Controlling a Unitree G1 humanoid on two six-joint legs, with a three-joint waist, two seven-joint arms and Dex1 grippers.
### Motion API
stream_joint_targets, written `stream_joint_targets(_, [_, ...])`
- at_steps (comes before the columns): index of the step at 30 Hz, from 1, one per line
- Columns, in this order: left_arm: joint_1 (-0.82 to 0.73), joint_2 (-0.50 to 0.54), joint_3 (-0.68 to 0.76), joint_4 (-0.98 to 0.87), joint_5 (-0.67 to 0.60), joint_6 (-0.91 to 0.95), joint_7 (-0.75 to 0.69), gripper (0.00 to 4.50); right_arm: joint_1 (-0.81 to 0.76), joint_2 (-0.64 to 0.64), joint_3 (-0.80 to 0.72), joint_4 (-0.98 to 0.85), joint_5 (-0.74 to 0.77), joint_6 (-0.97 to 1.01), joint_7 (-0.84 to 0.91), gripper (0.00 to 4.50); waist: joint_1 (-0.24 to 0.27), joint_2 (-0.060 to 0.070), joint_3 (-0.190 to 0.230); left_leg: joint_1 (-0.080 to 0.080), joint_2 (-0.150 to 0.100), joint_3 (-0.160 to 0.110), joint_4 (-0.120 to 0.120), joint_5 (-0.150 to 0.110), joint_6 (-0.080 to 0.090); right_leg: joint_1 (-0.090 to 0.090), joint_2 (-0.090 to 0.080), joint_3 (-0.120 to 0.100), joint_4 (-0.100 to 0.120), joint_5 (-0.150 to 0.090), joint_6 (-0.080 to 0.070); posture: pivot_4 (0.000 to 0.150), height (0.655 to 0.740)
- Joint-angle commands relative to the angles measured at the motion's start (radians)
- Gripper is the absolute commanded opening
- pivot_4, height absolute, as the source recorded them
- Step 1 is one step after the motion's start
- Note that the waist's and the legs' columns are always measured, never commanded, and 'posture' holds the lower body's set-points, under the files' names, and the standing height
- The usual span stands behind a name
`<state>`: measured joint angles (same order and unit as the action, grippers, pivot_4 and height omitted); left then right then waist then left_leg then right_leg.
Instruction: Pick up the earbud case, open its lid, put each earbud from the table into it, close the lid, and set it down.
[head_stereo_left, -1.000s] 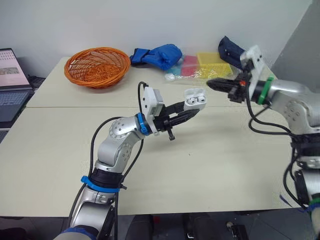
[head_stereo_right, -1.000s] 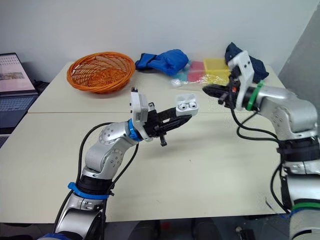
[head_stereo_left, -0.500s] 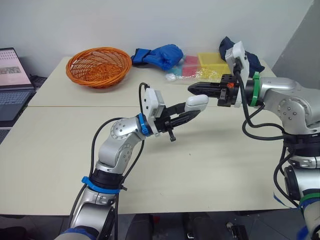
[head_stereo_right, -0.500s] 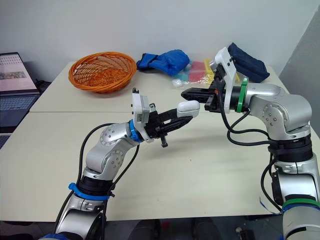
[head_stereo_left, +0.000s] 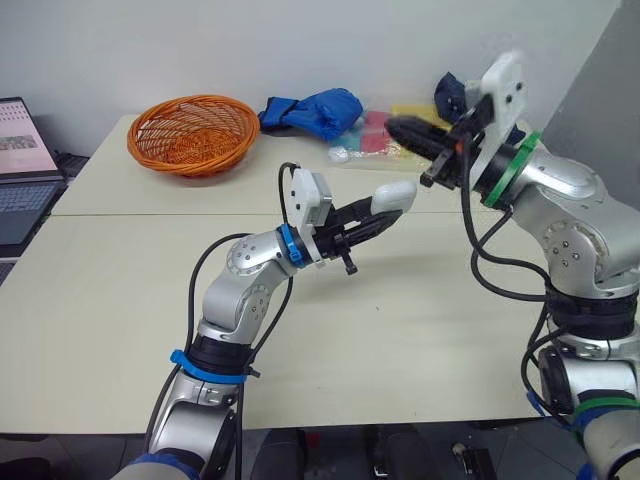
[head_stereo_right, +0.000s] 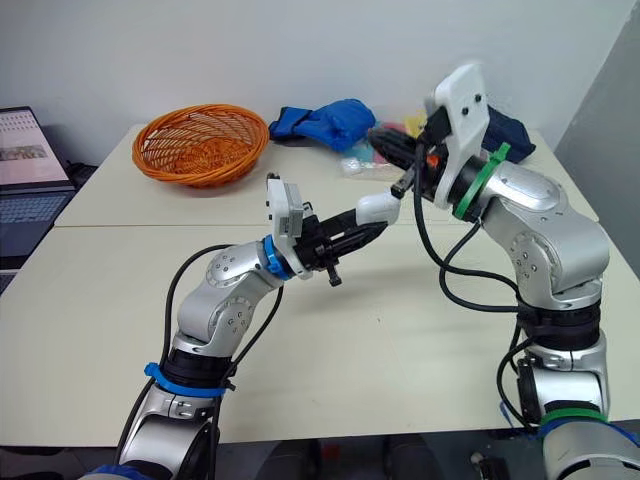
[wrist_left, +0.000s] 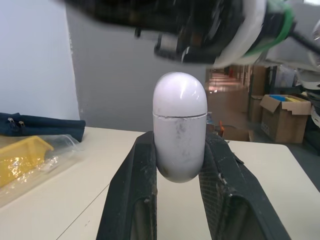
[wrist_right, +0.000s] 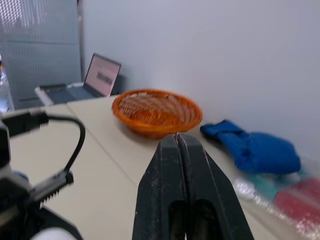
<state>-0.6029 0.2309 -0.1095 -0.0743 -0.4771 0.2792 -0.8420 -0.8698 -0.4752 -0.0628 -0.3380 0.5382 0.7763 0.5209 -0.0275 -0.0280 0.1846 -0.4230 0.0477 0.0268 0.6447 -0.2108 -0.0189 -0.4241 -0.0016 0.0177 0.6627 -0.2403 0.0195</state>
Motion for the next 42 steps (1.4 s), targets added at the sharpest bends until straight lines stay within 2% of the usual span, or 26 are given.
stream_joint_targets(1, [-0.022, -0.007, 0.022, -0.035, -0.009, -0.013, 0.013, 0.75, 0.029, -0.007, -0.014, -0.111, 0.033, 0.052, -0.035, 0.02, 0.000, 0.000, 0.000, 0.000, 0.000, 0.000, 0.000, 0.000, 0.000, 0.000, 0.000, 0.000, 0.000, 0.000, 0.000, 0.150, 0.7400])
stream_joint_targets(9, [-0.050, -0.018, 0.024, -0.007, -0.002, -0.024, 0.013, 0.75, 0.180, -0.022, 0.052, -0.223, 0.046, 0.169, -0.070, 0.02, 0.000, 0.000, 0.000, 0.001, 0.000, 0.000, 0.000, 0.000, 0.000, 0.001, -0.001, 0.000, 0.000, 0.000, 0.000, 0.150, 0.7400])
stream_joint_targets(13, [-0.057, -0.021, 0.024, -0.002, -0.001, -0.029, 0.012, 0.75, 0.173, -0.019, 0.039, -0.194, 0.017, 0.148, -0.093, 0.02, -0.001, 0.000, 0.000, 0.001, 0.000, 0.000, 0.000, 0.000, 0.000, 0.001, 0.000, 0.000, 0.000, 0.000, 0.000, 0.150, 0.7400])
stream_joint_targets(17, [-0.041, 0.001, 0.021, 0.005, 0.013, -0.031, -0.002, 0.75, 0.112, 0.008, -0.066, -0.157, 0.099, 0.113, -0.071, 0.02, -0.001, 0.000, 0.000, 0.001, 0.000, 0.000, 0.000, 0.000, 0.000, 0.001, 0.000, 0.000, 0.000, 0.000, 0.000, 0.150, 0.7400])
stream_joint_targets(20, [-0.020, 0.057, 0.019, 0.026, 0.014, 0.027, -0.036, 0.75, 0.157, -0.131, -0.103, -0.182, 0.155, 0.113, 0.092, 0.02, 0.002, 0.000, 0.000, 0.001, 0.000, 0.000, 0.000, 0.000, 0.000, 0.001, 0.000, 0.000, -0.001, 0.000, 0.000, 0.150, 0.7400])
stream_joint_targets(23, [-0.017, 0.113, 0.010, 0.044, -0.006, 0.124, -0.069, 0.75, 0.239, -0.280, -0.122, -0.178, 0.156, 0.064, 0.238, 0.63, 0.004, 0.000, 0.000, 0.001, -0.001, 0.000, -0.001, 0.000, 0.000, 0.002, 0.000, -0.001, -0.003, 0.000, 0.000, 0.150, 0.7400])
stream_joint_targets(25, [-0.024, 0.137, 0.012, 0.076, -0.011, 0.168, -0.084, 0.75, 0.310, -0.361, -0.114, -0.158, 0.112, -0.028, 0.341, 1.33, 0.003, 0.000, 0.000, 0.000, -0.001, 0.000, -0.001, 0.000, 0.000, 0.002, -0.001, -0.001, -0.004, 0.000, 0.000, 0.150, 0.7400])
stream_joint_targets(28, [-0.034, 0.172, 0.029, 0.136, -0.076, 0.379, -0.093, 0.75, 0.488, -0.466, -0.121, -0.107, 0.025, -0.234, 0.533, 2.41, 0.005, 0.000, 0.000, 0.001, -0.001, -0.001, -0.001, 0.000, 0.000, 0.003, 0.000, -0.002, -0.004, 0.000, 0.000, 0.150, 0.7400])
stream_joint_targets(30, [-0.038, 0.178, 0.039, 0.151, -0.092, 0.439, -0.085, 0.75, 0.542, -0.487, -0.106, -0.097, 0.003, -0.317, 0.596, 3.16, 0.001, 0.000, 0.000, 0.002, -0.001, 0.000, 0.000, 0.000, 0.000, 0.003, 0.000, -0.001, -0.003, 0.000, 0.000, 0.150, 0.7400])
stream_joint_targets(33, [-0.026, 0.180, 0.065, 0.178, -0.176, 0.653, -0.078, 0.75, 0.580, -0.459, -0.073, -0.069, -0.023, -0.383, 0.620, 4.27, -0.008, 0.000, 0.000, 0.004, -0.001, 0.001, 0.000, 0.000, 0.000, 0.003, 0.000, 0.001, -0.001, 0.000, 0.000, 0.150, 0.7400])
stream_joint_targets(35, [-0.017, 0.173, 0.087, 0.181, -0.214, 0.729, -0.068, 0.75, 0.577, -0.438, -0.054, -0.047, -0.046, -0.413, 0.612, 4.44, -0.009, 0.000, 0.000, 0.006, 0.000, 0.000, 0.000, 0.000, 0.000, 0.004, 0.001, 0.000, 0.000, 0.000, 0.000, 0.150, 0.7400])
stream_joint_targets(39, [0.002, 0.080, 0.199, 0.261, -0.223, 0.880, 0.161, 0.75, 0.588, -0.406, -0.022, -0.023, -0.077, -0.409, 0.578, 4.44, -0.004, 0.000, 0.000, 0.006, 0.000, -0.001, 0.001, 0.000, 0.000, 0.004, 0.001, -0.001, 0.002, 0.000, 0.000, 0.150, 0.7400])
stream_joint_targets(42, [0.017, 0.050, 0.243, 0.273, -0.225, 0.946, 0.236, 0.75, 0.597, -0.395, -0.028, -0.037, -0.053, -0.379, 0.569, 4.44, -0.003, 0.000, 0.000, 0.006, -0.001, -0.001, 0.000, 0.000, 0.000, 0.004, 0.000, 0.000, 0.001, 0.000, 0.000, 0.150, 0.7400])
